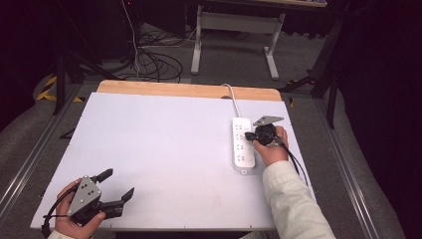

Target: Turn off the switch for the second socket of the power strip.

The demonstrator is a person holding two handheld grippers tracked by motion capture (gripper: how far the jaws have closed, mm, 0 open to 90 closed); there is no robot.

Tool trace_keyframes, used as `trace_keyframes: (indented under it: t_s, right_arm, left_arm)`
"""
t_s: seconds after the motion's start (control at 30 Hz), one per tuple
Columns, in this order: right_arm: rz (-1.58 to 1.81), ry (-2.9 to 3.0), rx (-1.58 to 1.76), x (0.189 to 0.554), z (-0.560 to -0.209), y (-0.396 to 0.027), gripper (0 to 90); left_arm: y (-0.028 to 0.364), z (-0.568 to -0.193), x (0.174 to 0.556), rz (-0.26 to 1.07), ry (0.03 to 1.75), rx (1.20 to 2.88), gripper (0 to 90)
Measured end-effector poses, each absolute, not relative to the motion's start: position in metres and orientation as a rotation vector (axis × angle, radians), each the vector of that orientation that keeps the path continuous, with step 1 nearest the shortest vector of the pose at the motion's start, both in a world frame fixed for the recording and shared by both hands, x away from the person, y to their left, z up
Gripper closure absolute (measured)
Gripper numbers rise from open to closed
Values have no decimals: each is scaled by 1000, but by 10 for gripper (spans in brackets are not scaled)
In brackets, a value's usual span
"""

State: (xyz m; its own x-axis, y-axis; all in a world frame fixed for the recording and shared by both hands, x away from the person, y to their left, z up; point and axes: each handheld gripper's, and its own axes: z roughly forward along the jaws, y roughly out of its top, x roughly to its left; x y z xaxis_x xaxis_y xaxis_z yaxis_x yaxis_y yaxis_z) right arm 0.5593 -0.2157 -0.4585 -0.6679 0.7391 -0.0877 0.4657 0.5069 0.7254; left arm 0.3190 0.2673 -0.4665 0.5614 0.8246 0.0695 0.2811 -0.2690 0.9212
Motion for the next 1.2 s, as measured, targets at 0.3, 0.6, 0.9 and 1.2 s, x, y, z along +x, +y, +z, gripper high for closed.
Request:
trace_keyframes:
  t_s: [0.3,0.6,0.9,1.2]
  right_arm:
    - [996,2303,987,554,-456,-215,900]
    - [1069,2275,950,546,-438,-219,900]
    - [1129,2256,909,533,-421,-218,900]
    - [1170,2242,890,521,-406,-220,900]
  left_arm:
    - [267,-466,320,695,908,1818,139]
    - [267,-466,320,700,907,1819,139]
    - [267,-466,320,697,912,1817,140]
    - [267,-466,320,693,913,1813,139]
